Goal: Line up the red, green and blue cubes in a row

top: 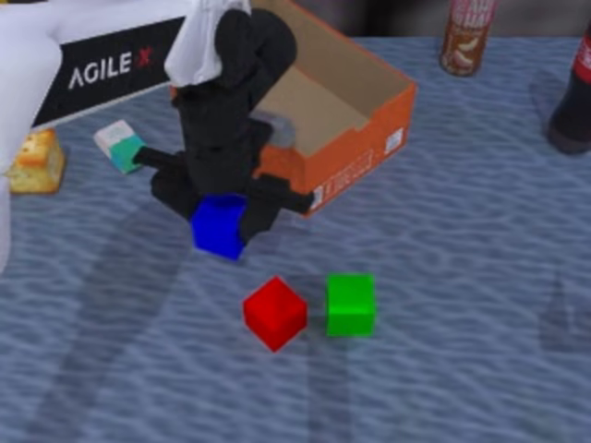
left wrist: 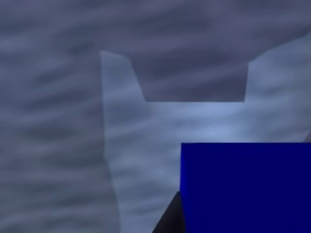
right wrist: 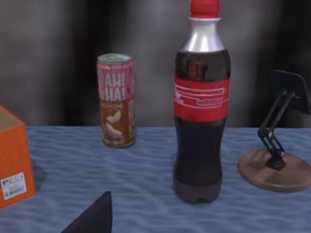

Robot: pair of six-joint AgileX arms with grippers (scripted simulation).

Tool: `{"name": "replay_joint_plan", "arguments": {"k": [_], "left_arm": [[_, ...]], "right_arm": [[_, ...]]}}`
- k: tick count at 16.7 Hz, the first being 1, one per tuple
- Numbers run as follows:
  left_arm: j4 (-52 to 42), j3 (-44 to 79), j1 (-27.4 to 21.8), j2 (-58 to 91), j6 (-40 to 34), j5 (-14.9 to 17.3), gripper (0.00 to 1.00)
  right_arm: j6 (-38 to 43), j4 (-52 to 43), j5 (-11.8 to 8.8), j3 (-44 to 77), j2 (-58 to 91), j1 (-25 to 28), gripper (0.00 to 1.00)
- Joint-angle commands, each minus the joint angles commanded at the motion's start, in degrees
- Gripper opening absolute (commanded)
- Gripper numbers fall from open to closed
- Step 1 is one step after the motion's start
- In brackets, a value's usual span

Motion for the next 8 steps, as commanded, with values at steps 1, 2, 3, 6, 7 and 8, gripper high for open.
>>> {"name": "replay_joint_plan", "arguments": {"k": [1,2,3,6,7,8], "left_arm": [[-1.62,3.11,-1.48,1.93,-2.82,0.00,0.00],[-3.44,6.85,-3.13,4.06,-6.03,0.01,0.00],[-5.40,11.15,-4.91,6.34,-9.55,0.01,0.00],[-11.63,25.78,-10.62,13.41,-21.34,0.09,0.00],[-13.65,30.57,-12.51,15.64,-25.38,0.13,0.00],[-15.57,35.00,-14.33,17.74,-29.27,0.16,0.00]], "right_arm": [[0.00,0.00,0.00,0.00,0.00,0.00,1.00],[0.00,0.00,0.00,0.00,0.00,0.00,1.00],[0.00,0.00,0.00,0.00,0.00,0.00,1.00],[0.00,0.00,0.00,0.00,0.00,0.00,1.00],[0.00,0.00,0.00,0.00,0.00,0.00,1.00],[0.00,0.00,0.00,0.00,0.00,0.00,1.00]]}}
